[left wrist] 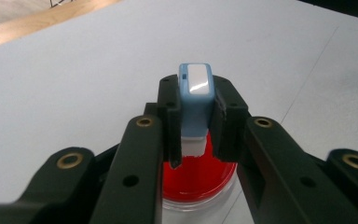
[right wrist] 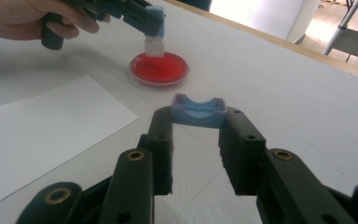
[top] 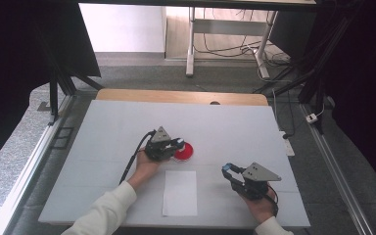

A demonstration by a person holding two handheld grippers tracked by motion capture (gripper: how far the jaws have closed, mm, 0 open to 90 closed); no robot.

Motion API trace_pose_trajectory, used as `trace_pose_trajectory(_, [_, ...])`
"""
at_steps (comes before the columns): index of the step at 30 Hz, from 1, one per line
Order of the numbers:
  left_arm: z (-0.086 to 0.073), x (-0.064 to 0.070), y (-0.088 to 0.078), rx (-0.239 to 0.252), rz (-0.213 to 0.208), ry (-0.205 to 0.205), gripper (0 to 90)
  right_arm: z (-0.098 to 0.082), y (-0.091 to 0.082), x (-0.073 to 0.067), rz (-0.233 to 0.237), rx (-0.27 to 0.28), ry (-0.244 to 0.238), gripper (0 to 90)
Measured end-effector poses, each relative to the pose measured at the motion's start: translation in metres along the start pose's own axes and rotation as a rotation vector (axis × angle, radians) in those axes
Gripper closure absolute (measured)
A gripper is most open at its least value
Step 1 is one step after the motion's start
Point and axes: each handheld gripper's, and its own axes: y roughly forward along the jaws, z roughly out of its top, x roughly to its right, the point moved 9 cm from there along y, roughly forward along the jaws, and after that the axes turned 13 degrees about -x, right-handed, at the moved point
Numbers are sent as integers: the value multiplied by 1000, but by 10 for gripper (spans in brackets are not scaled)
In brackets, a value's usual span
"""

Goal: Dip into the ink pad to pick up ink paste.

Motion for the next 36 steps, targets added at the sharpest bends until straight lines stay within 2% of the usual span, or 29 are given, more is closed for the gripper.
trace_pose_trajectory(4, [-1,0,2,-13,6,6,758,0,0,0,0,0,-1,663])
trace_pose_trajectory(16, [-9,-8,10,-51,7,-25,758,0,0,0,0,0,-1,663])
trace_pose_trajectory(36, [-12,-7,14,-73,21,-7,759,0,0,0,-2,1,-1,663])
